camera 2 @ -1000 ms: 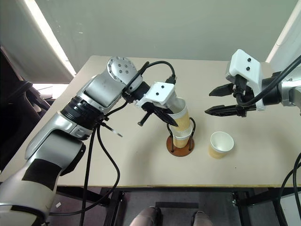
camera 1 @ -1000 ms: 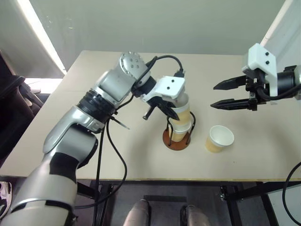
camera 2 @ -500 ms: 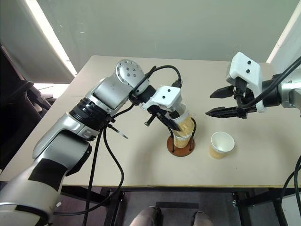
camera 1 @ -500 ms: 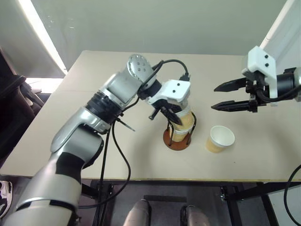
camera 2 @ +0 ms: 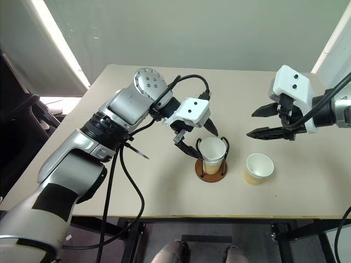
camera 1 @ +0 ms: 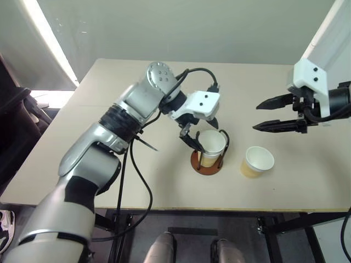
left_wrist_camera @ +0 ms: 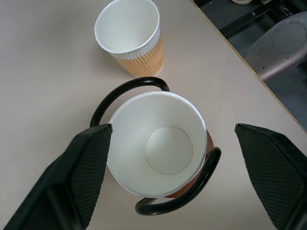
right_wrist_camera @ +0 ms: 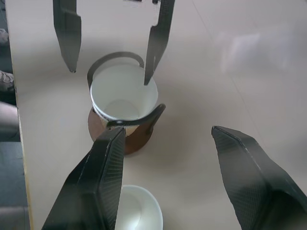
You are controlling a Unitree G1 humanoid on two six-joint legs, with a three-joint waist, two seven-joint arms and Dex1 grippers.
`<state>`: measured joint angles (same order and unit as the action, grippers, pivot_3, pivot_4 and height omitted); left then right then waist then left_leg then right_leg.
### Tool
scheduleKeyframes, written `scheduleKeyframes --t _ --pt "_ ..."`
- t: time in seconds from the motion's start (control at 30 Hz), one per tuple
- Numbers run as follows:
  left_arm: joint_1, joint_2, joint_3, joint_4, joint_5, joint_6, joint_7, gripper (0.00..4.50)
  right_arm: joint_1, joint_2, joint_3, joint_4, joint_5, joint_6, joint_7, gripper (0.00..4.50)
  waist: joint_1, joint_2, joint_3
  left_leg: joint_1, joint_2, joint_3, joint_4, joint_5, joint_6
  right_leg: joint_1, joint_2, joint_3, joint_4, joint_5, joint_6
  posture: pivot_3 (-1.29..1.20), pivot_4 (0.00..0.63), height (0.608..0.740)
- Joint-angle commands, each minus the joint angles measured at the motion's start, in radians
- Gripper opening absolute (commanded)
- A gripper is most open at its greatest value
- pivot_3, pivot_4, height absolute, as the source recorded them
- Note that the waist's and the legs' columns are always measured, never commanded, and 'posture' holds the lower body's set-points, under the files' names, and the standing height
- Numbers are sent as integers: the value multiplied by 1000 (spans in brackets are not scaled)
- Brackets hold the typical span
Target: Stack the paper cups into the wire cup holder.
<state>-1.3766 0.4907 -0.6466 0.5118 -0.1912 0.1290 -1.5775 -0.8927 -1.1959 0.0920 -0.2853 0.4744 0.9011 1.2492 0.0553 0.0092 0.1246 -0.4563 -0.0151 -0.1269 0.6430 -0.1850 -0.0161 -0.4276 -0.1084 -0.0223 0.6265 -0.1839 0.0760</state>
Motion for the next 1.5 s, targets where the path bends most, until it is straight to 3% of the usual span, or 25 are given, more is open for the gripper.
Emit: scheduleKeyframes --t 0.03,0.2,0.63,0.87,1.5 --pt "-50 -18 88 3 -8 16 -37 4476 40 -58 -35 -19 -28 -54 22 2942 3 0 0 0 0 0 0 0 0 0 0 0 0 0 0 0 150 740" --pt "-66 -5 189 -7 -49 98 -36 4476 99 -74 -49 -53 -23 -67 24 2942 3 0 0 -1 0 2 2 0 0 0 0 1 0 0 2 0 150 740" --pt "50 269 347 -215 -132 253 -37 4476 283 -151 -26 -151 -90 -180 54 2942 1 0 0 -1 0 4 3 -1 -1 0 0 3 0 -4 7 0 150 740" --pt "123 364 438 -344 -190 401 -17 4476 350 -140 -23 -215 -73 -191 73 2942 -2 0 0 0 -1 4 3 -1 -2 1 0 4 0 -5 7 0 150 740" --pt "338 491 571 -590 -240 598 152 4476 294 19 248 37 -432 -483 112 2942 -17 0 0 5 0 3 4 -2 1 4 0 3 1 -6 2 0 150 740"
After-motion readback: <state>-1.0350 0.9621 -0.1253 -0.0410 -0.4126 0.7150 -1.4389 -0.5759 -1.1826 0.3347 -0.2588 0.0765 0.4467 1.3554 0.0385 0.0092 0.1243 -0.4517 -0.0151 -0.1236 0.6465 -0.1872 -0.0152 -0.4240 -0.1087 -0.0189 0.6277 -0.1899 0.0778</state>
